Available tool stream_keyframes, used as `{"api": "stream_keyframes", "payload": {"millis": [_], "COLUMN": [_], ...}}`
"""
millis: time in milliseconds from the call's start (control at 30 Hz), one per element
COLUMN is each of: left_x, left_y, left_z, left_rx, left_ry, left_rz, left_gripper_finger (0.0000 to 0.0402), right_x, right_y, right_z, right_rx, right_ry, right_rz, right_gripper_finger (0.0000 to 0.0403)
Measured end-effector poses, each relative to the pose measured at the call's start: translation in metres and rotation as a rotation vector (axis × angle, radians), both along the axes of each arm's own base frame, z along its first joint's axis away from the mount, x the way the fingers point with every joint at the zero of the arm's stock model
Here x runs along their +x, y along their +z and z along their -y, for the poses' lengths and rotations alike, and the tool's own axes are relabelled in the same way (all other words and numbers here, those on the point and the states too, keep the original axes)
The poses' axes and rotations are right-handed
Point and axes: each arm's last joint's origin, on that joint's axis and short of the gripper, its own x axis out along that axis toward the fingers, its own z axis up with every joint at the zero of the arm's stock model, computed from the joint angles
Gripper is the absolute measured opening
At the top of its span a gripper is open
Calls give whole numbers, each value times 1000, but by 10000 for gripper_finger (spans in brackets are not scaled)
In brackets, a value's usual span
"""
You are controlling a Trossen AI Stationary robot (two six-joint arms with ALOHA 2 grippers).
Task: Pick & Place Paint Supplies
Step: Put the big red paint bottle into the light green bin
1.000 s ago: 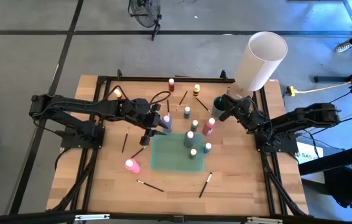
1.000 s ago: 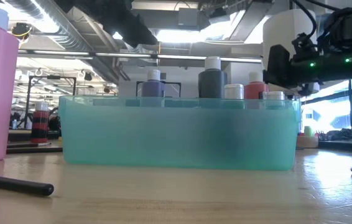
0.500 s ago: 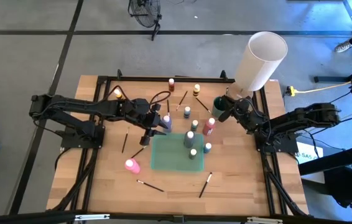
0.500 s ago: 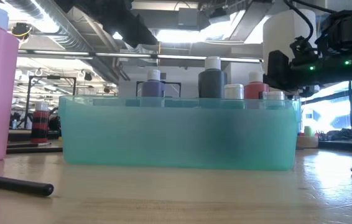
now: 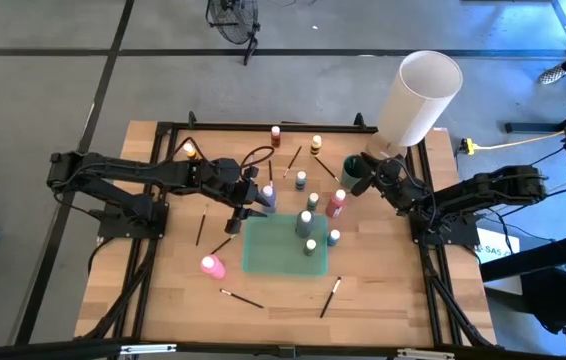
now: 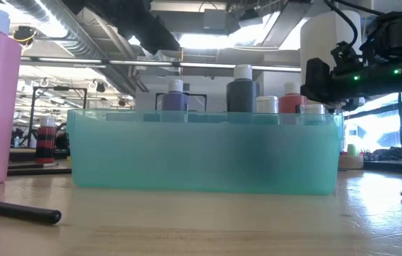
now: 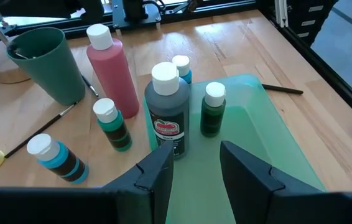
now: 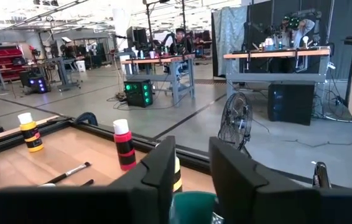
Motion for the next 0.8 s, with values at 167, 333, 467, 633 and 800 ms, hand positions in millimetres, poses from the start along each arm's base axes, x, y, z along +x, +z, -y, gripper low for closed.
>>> {"api": "stream_keyframes", "payload": {"millis": [167,333,467,633,800], "left_x": [0,0,0,0,0], "left_y": [0,0,0,0,0], "left_z": [0,0,0,0,0], "left_rx": [0,0,0,0,0], "left_ry": [0,0,0,0,0], "left_rz": [0,0,0,-1,-1], "left_gripper_finger": [127,127,127,127,127], "right_x": [0,0,2,2,3], "right_y": [3,8,16,29,32], "right_z": [0,-3,-14,-33,-45], "right_rx": [-5,-31,-120,-267,-317], "right_ry": [1,16,128,294,339], "right_rz": [27,63,71,116,93], "right_gripper_finger": [150,186,196,197,197]}}
